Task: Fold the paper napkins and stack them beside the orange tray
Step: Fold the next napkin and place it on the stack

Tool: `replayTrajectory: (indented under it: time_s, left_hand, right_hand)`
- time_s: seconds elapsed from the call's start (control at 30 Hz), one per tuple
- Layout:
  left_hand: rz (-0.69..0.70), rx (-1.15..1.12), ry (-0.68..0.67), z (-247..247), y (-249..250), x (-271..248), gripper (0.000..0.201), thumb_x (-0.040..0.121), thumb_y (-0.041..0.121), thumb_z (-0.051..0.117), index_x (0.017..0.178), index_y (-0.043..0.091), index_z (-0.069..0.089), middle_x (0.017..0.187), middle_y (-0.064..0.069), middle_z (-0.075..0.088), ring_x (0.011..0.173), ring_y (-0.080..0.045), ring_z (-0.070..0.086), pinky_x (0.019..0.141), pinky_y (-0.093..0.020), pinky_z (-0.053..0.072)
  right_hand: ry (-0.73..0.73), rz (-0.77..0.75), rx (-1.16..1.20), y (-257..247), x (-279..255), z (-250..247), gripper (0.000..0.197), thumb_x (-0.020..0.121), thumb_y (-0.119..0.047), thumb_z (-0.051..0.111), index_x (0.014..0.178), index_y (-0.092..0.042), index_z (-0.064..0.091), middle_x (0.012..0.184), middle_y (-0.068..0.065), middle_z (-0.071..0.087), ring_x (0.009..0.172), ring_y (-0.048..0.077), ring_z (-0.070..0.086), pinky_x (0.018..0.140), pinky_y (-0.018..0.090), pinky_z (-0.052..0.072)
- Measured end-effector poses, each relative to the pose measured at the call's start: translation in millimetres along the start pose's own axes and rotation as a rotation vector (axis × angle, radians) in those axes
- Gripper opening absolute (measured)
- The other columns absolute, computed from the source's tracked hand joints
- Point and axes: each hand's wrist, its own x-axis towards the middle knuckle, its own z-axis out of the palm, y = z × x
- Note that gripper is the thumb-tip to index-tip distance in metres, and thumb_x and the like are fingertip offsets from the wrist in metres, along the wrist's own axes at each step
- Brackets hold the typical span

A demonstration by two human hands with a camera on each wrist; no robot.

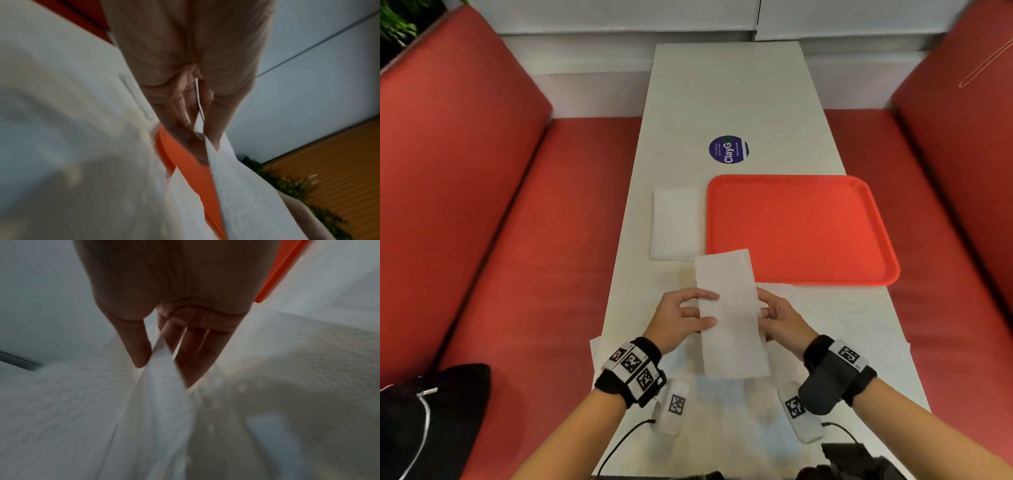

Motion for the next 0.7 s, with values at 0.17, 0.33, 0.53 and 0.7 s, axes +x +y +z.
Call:
replayTrajectory:
  time_s: [0.17,0.33,0.53,0.7]
  left_hand:
    - [0.131,0.147,0.124,-34.7,29.6,35.1,0.042,0.076,-0.005,0.077,0.11,0.019,0.071,0.114,-0.001,0.067,0.064,-0.015,0.056,0.075,-0.025,0.055]
    - [0.212,0.313,0.218,-78.8,64.0,95.4,0.045,0.079,-0.009,0.071,0.115,0.018,0.068,0.122,0.0,0.064,0.058,-0.002,0.057,0.067,-0.012,0.049]
    - [0.105,0.57,0.292,-112.1,59.6,170.4,0.045,0.081,-0.002,0.071,0.115,0.026,0.067,0.104,-0.005,0.054,0.067,-0.012,0.049,0.067,-0.018,0.05]
    - [0.038,0.71,0.326,-113.0,35.6,200.9,0.046,0.082,0.002,0.072,0.124,0.018,0.064,0.128,-0.009,0.054,0.087,-0.017,0.051,0.08,-0.026,0.044]
  right_hand:
    - [0.017,0.047,0.024,-4.7,4.7,-9.2,0.038,0.094,-0.008,0.06,0.128,-0.023,0.052,0.087,0.011,0.075,0.071,0.032,0.072,0.059,0.031,0.055]
    - [0.048,0.062,0.015,-6.4,1.2,-21.5,0.033,0.096,-0.014,0.059,0.125,-0.026,0.051,0.099,0.009,0.076,0.08,0.038,0.072,0.059,0.029,0.052]
    - [0.12,0.092,0.014,-1.2,-6.1,-44.1,0.032,0.096,-0.013,0.058,0.125,-0.025,0.051,0.098,0.008,0.076,0.079,0.038,0.072,0.062,0.032,0.051]
    - [0.194,0.11,0.031,4.5,-10.0,-58.3,0.032,0.096,-0.011,0.057,0.125,-0.024,0.052,0.097,0.009,0.076,0.078,0.038,0.072,0.061,0.032,0.051]
